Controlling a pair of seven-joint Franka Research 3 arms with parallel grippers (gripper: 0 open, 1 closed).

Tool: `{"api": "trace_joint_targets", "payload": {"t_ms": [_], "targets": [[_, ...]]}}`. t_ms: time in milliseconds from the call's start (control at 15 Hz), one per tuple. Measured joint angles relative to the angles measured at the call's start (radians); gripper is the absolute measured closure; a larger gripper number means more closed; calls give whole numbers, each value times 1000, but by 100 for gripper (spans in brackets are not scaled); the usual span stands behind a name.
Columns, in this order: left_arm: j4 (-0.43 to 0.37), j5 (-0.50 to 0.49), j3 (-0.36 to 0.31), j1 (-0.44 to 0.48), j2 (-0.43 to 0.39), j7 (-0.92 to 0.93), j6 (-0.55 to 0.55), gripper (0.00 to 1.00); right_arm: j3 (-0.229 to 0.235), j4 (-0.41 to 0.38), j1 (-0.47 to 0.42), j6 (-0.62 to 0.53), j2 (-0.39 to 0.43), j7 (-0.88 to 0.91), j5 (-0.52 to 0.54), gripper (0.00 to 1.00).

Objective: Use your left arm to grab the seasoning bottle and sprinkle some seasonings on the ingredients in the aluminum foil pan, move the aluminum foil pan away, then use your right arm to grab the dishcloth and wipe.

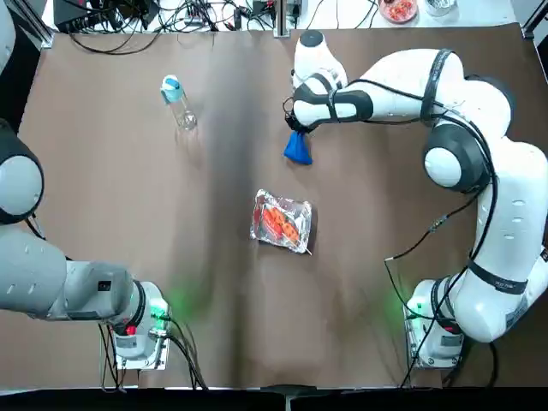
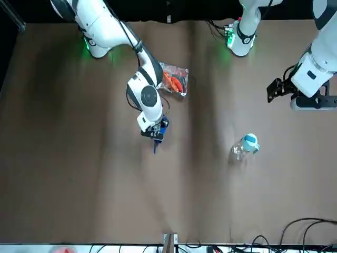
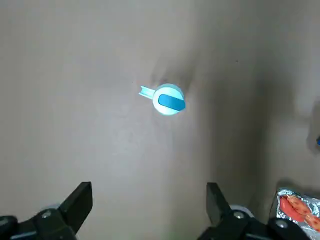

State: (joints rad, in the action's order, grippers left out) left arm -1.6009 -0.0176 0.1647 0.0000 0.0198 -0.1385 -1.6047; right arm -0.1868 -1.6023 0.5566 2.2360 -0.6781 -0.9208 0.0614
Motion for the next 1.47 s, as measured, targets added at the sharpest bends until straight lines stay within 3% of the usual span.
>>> {"api": "trace_joint_targets", "payload": {"t_ms": [133,467,800,933,1267,1467], "targets": [[0,0,-1,0,1,0,-3,0,4,17,-2,8,-41,6,57,91],[-1,1,-1,0,2,0,-3,0,0,31,7,88,-81,-5,60,91],[-2,1,-1,-1,2,0,-3,0,-2,38,37,361,-157,-124,60,91],[-2,1,-1,-1,2,0,-3,0,-2,44,57,420,-171,-153,60,91],[-4,1,-1,-1,2,0,-3,0,6,51,62,422,-176,-136,70,91],[-5,1,-1,-1,3,0,-3,0,8,78,18,291,-167,-44,72,91]]}}
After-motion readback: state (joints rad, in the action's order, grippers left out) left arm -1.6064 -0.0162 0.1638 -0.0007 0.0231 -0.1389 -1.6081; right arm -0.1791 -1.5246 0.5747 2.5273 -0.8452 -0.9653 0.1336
